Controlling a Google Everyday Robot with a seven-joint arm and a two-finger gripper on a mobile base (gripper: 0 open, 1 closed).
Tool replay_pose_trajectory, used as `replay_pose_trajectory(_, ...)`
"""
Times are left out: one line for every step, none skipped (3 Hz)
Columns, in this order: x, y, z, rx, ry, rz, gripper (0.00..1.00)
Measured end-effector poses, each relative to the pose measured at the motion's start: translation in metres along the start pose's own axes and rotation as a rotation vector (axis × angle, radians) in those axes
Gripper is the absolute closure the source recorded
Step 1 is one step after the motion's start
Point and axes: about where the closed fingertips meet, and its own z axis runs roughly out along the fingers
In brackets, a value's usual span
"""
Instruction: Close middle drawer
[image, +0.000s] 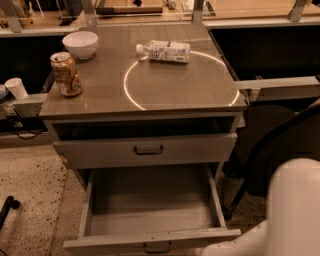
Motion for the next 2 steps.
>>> replay_pose_trajectory(-0.015,0.02,-0.036,0.032,-0.064,-0.084,0.36)
replay_pose_trajectory(-0.004,0.033,-0.041,0.056,-0.084,-0.102,0.12)
